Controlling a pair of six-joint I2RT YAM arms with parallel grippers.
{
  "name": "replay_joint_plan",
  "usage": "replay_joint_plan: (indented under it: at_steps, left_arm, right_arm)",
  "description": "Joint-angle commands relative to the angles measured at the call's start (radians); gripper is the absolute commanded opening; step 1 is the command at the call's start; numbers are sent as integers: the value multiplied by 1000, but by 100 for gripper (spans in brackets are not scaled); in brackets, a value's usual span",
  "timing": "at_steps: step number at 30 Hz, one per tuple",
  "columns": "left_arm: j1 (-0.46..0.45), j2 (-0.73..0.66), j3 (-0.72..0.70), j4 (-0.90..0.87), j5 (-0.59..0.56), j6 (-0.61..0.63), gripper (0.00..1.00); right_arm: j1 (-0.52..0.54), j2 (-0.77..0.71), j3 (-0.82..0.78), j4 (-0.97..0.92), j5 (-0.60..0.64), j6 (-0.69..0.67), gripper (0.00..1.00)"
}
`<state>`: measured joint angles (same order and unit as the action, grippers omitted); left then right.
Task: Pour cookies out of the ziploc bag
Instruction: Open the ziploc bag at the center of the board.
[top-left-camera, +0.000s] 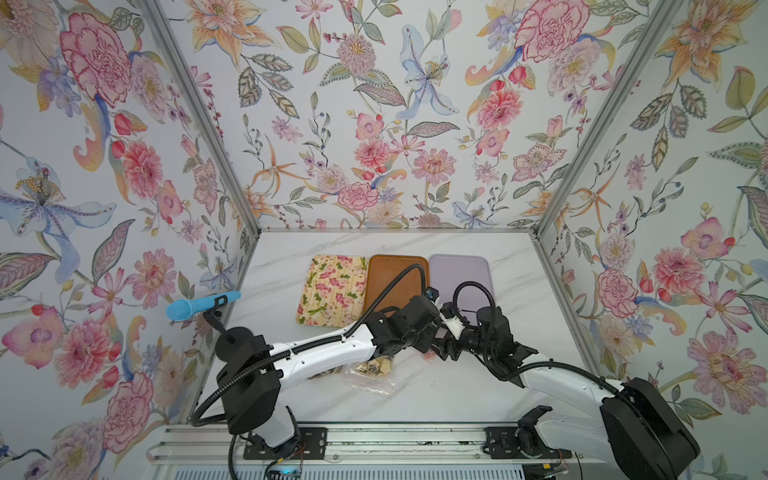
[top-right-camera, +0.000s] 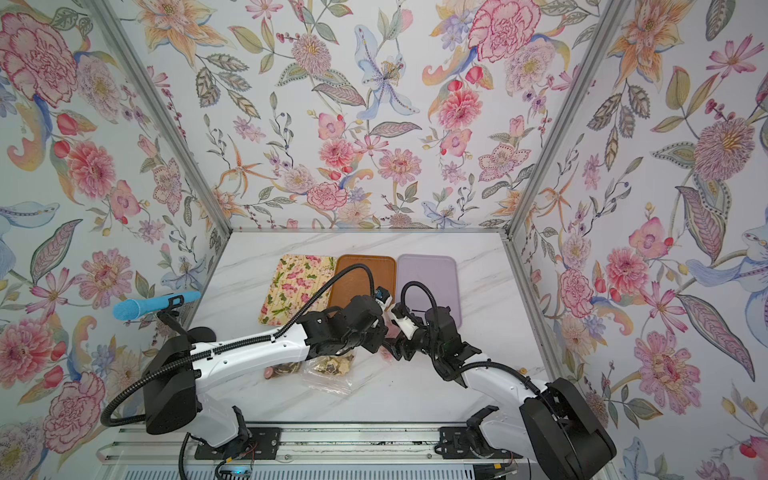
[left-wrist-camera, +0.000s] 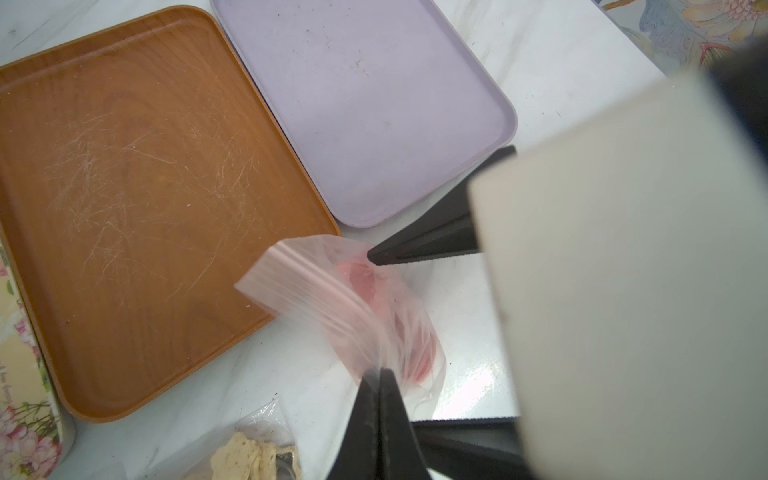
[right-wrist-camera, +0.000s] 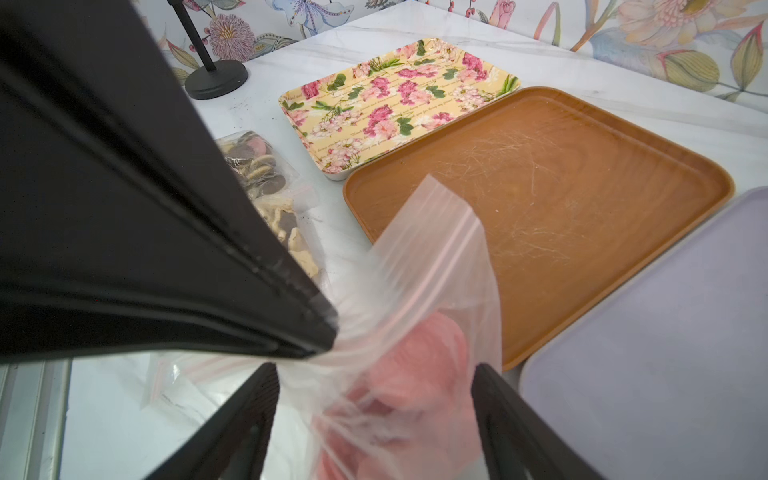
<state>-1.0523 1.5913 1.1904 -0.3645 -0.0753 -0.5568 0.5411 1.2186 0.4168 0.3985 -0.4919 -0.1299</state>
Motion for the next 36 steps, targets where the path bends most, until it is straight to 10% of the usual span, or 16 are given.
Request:
replay_joint_plan:
  at_steps: [1,28,32,36]
  left_arm:
    - [13,1,-3,16,-9,17,0]
    - [27,13,-4,27,-33,20,0]
    - [27,-18,-47,53,-29,29,42]
    - [49,-138,-147,115,-31,65,59]
  right_arm:
    - [-31,34,43,31,-82,-20,71]
    - [-64,75,79,-63,-195,-38,0]
    - [-70,65,67,-51,-179,-21,0]
    - [-79,48,38,-31,-176,-16,0]
